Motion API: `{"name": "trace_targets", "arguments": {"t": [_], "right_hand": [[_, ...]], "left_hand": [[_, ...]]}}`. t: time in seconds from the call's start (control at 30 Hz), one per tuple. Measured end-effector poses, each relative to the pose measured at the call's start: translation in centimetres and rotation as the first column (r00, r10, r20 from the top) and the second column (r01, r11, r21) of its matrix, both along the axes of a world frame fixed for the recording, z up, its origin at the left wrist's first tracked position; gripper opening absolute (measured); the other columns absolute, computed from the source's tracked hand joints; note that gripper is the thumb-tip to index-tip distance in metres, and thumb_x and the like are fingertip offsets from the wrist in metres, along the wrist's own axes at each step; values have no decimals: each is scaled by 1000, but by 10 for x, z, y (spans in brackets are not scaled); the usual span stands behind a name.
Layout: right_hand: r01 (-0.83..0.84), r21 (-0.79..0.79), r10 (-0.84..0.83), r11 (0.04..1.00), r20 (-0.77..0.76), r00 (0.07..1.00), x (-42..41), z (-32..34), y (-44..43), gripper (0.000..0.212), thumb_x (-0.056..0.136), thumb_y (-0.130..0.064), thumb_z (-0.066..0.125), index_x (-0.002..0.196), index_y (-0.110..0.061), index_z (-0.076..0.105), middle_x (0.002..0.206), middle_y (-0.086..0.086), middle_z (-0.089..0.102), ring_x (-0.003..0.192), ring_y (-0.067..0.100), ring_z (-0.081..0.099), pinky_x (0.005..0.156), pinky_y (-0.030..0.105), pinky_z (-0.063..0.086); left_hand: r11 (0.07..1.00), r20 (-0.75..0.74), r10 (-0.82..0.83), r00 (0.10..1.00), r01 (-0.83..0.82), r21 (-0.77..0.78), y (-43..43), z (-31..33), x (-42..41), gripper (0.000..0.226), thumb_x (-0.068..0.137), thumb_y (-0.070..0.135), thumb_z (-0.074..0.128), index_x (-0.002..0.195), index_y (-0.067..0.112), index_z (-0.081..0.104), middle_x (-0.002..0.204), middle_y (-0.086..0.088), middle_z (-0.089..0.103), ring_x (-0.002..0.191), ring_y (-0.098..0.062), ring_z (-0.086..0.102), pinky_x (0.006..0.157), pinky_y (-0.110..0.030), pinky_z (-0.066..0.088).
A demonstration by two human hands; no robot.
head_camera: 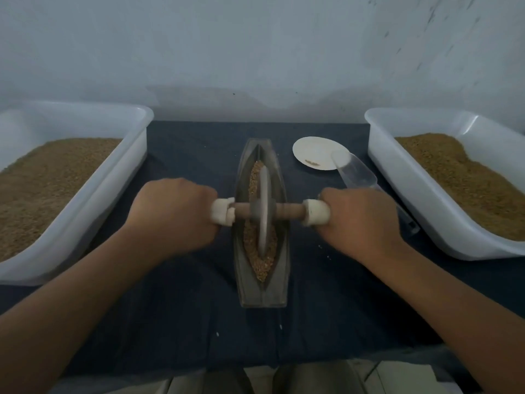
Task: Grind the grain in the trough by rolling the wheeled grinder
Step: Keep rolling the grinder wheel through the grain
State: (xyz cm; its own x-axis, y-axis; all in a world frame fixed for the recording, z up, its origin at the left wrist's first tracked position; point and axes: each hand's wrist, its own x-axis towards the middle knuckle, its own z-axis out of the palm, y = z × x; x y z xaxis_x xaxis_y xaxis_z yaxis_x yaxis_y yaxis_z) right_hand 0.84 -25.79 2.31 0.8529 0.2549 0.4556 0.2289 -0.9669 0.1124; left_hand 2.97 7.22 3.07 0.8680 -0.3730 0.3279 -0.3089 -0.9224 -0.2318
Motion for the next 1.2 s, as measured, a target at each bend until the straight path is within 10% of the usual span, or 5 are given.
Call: {"name": "trace_targets", "arguments": {"t": [0.37,0.53,0.63,0.87,1.2], "right_hand": [[157,56,-153,986,-64,986,91,13,26,38,91,-55,54,76,-21,59,64,-5,51,67,26,58,55,30,33],[27,6,-27,1000,55,998,19,4,8,33,77,-58,59,66,-30,44,51,-15,29,43,12,34,45,19,19],[-10,28,11,1000,-5,1000,0,-4,-1,35,78,-65,58,70,-32,52,52,-14,43,45,12,47,41,24,38],[106,-11,-103,994,150,983,75,10,24,35,83,-40,68,64,-20,47,55,-7,40,50,24,41,49,22,17],[-15,-89,17,996,19,1000,21,18,12,37,71,-46,76,63,-27,45,50,-11,33,42,13,35,44,20,26]], "left_hand": [[986,-84,131,988,-139,-95,-26,23,76,35,82,57,52,68,24,56,69,7,56,65,-25,57,62,-32,42],[999,-30,19,999,-20,-35,-5,5,10,30,76,53,58,60,31,44,54,13,45,47,-10,44,48,-23,30],[999,92,-40,995,41,-13,0,1,-7,48,68,52,71,55,33,29,44,15,31,37,-4,28,48,-15,16],[980,-117,117,986,-134,-150,-16,10,70,33,79,55,53,64,26,56,65,8,57,58,-20,54,57,-31,41],[987,-71,91,993,-100,-130,0,-9,-1,35,82,53,66,63,32,46,56,13,48,49,-7,44,48,-23,26]]}}
